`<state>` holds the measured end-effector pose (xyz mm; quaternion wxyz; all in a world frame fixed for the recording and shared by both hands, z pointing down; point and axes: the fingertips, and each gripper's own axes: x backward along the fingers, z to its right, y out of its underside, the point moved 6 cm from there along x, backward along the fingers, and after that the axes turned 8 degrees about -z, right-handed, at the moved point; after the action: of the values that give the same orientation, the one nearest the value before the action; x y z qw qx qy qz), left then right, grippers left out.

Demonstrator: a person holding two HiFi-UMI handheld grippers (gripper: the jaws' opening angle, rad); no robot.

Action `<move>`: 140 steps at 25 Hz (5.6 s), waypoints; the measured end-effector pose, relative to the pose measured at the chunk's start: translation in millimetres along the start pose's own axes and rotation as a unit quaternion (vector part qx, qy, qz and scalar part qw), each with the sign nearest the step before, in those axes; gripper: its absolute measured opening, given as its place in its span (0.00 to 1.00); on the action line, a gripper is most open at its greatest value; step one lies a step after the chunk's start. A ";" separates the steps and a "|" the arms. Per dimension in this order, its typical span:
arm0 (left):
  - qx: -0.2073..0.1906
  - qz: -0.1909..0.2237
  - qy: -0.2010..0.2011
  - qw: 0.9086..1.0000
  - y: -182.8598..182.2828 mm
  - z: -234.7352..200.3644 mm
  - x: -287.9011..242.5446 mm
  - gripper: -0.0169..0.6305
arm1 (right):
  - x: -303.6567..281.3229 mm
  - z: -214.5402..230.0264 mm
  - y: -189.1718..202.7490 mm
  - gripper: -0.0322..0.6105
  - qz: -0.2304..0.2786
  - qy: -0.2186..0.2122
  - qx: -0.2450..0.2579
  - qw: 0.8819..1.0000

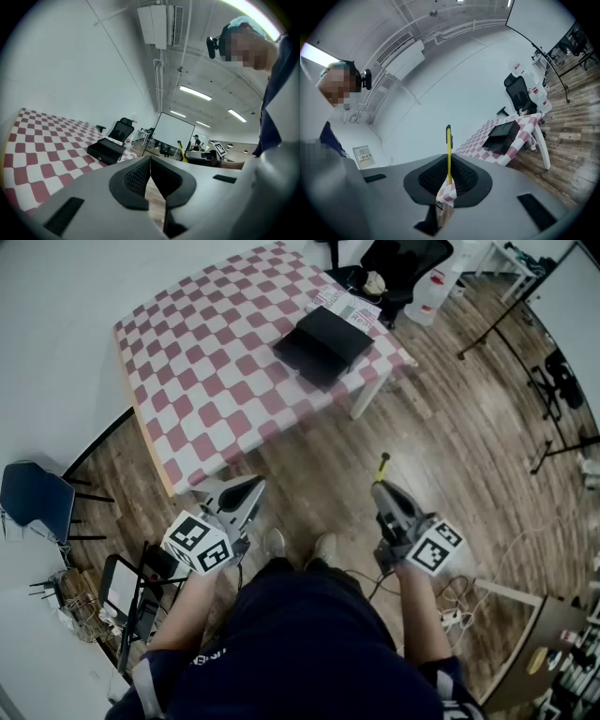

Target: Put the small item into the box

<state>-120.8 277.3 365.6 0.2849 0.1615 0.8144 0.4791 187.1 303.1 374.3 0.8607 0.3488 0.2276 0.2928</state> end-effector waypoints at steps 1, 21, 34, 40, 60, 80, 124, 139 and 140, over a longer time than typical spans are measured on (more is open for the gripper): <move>0.003 0.000 -0.002 1.000 -0.2 -2.1 0.2 0.08 | -0.8 1.3 0.0 0.10 0.000 -0.001 -0.001 1.000; 0.009 -0.010 -0.029 0.999 1.0 8.7 -23.7 0.08 | 3.0 29.3 -9.7 0.10 -0.021 -0.022 0.002 1.000; 0.000 -0.007 -0.062 0.998 0.3 46.2 -48.1 0.08 | 35.8 63.0 -23.6 0.10 -0.026 -0.047 0.001 0.999; -0.002 -0.003 -0.067 0.998 -3.8 42.9 -54.7 0.08 | 37.8 75.2 -28.5 0.10 -0.020 -0.046 -0.007 0.999; 0.024 0.005 -0.033 0.999 -47.8 -90.0 -121.9 0.08 | -70.0 124.8 -78.0 0.10 -0.038 -0.010 -0.005 0.999; 0.028 0.000 0.005 1.000 -113.4 -248.6 -144.5 0.08 | -236.9 130.0 -148.8 0.10 -0.078 0.043 0.022 0.996; 0.130 -0.007 -0.152 0.980 -96.8 -309.1 -201.6 0.08 | -449.7 272.8 -141.5 0.10 -0.347 -0.025 0.118 0.930; 0.157 -0.005 -0.163 0.974 -75.9 -328.2 -187.8 0.08 | -482.4 288.6 -67.1 0.10 -0.472 0.023 0.143 0.869; 0.158 -0.004 -0.163 0.974 -75.0 -329.2 -186.8 0.08 | -483.2 289.4 -64.7 0.10 -0.476 0.026 0.144 0.867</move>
<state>-177.1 -86.0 482.6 0.3865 0.2770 0.8232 0.3101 31.6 -190.2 606.5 0.8296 0.3102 0.4282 -0.1793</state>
